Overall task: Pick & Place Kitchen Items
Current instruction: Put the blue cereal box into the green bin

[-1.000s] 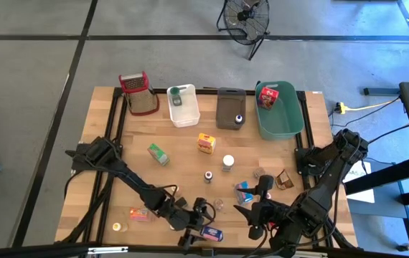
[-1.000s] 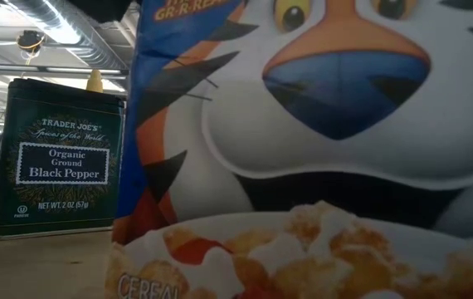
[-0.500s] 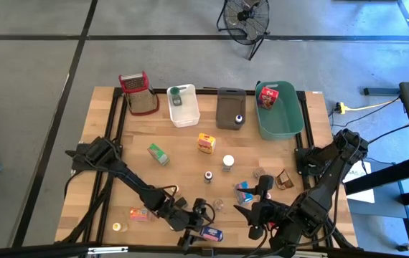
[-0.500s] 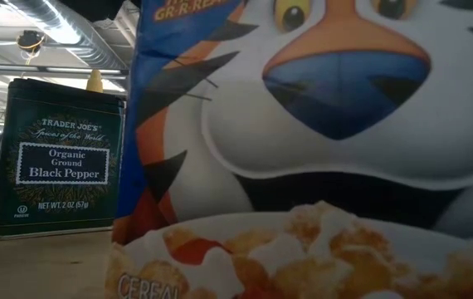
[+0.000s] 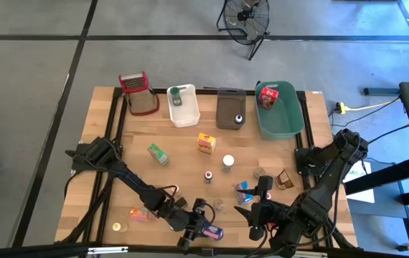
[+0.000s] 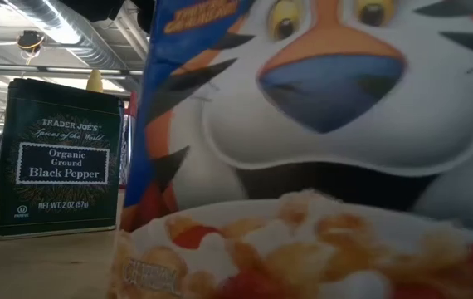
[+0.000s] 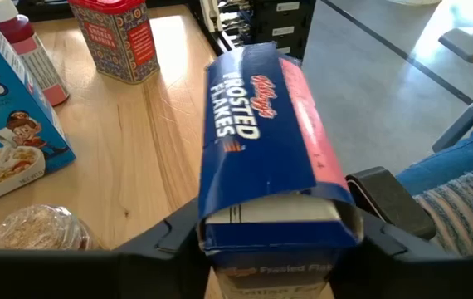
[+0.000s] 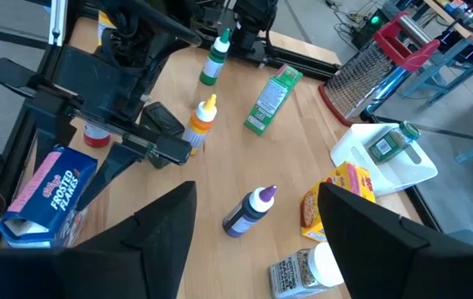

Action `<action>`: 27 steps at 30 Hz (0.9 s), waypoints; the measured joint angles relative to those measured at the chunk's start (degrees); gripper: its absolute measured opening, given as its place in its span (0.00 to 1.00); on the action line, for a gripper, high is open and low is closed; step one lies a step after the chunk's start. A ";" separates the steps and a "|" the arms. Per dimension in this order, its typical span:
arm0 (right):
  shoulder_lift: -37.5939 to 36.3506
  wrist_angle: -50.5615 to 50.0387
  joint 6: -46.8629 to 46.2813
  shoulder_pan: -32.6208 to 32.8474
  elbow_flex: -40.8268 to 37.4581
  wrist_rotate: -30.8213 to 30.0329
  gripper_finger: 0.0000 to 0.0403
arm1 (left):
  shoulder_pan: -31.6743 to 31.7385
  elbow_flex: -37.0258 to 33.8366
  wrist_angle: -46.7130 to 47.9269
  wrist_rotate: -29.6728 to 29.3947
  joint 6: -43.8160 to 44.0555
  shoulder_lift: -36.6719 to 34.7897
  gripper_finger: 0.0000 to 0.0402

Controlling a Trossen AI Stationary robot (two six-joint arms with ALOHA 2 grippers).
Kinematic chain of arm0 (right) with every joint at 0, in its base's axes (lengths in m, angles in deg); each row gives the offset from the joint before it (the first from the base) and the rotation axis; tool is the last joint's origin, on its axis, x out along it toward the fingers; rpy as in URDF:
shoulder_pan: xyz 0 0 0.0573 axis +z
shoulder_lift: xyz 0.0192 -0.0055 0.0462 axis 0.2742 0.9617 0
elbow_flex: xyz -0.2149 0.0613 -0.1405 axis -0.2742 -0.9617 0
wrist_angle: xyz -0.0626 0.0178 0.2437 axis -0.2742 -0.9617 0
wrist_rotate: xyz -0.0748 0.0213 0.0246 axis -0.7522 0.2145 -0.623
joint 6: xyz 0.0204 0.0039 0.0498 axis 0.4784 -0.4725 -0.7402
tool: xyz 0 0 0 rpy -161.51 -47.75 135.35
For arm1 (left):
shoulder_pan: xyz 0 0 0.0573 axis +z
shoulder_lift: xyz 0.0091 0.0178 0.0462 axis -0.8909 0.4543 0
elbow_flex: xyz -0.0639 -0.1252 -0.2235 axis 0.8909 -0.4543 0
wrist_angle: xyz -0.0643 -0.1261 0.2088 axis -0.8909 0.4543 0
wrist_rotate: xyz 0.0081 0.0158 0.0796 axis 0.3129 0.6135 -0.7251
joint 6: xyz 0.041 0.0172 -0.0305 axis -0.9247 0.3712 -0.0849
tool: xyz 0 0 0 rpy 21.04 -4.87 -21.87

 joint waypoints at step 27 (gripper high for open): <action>0.00 2.86 0.49 -4.87 -3.30 11.97 0.63 | -4.71 0.00 11.54 -23.36 -9.41 -14.71 0.27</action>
